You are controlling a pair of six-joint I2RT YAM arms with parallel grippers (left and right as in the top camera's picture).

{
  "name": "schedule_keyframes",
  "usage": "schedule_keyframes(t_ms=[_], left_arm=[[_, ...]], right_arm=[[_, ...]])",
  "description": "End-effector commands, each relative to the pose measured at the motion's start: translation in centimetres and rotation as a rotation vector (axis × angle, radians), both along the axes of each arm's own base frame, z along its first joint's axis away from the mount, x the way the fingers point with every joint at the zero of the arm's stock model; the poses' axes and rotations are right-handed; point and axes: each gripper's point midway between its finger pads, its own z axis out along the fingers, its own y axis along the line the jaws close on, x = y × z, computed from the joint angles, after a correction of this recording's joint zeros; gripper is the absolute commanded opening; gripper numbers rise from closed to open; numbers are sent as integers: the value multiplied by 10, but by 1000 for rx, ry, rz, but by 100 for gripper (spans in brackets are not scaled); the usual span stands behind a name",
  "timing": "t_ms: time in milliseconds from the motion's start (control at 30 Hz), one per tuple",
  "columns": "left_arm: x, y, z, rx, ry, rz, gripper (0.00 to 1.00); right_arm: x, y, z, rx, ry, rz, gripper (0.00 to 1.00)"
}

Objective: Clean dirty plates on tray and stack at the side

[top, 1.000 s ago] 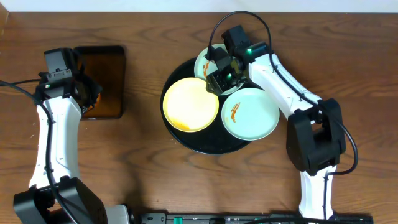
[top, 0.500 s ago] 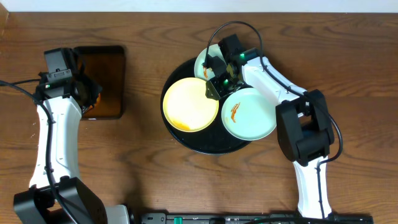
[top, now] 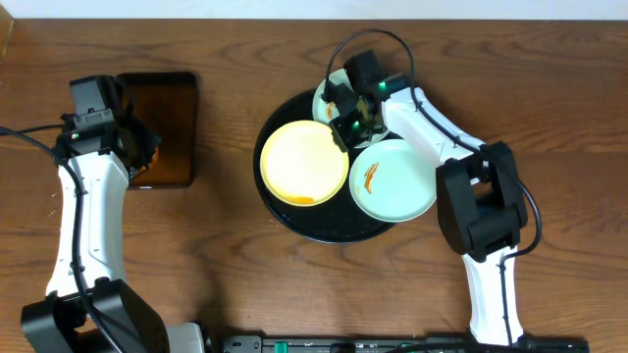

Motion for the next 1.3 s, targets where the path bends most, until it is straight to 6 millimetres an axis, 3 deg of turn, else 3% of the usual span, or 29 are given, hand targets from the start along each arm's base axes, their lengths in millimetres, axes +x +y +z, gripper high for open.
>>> schedule_keyframes(t_ms=[0,200,333,600,900,1067,1267], left_arm=[[-3,1,-2,4,12,-7,7],[-2,1,-2,5,12,-7,7],[-2,1,-2,4,11,-7,8],[10,-29,-2,-101,-31,-155,7],[11,-31,-1,-98,-36,-161,8],[11,-31,-1,-98,-35,-161,7],[11,-31,-1,-98,-35,-161,8]], right_arm=[[25,-11,46,-36,-136,-58,1],[33,-26,103,-182,-333,-63,1],[27,-24,126,-281,-432,-42,1],[16,-12,143,-504,-587,-42,1],[4,4,195,-849,-893,-22,1],[-9,28,206,-897,-964,64,1],[-13,33,207,-894,-970,79,1]])
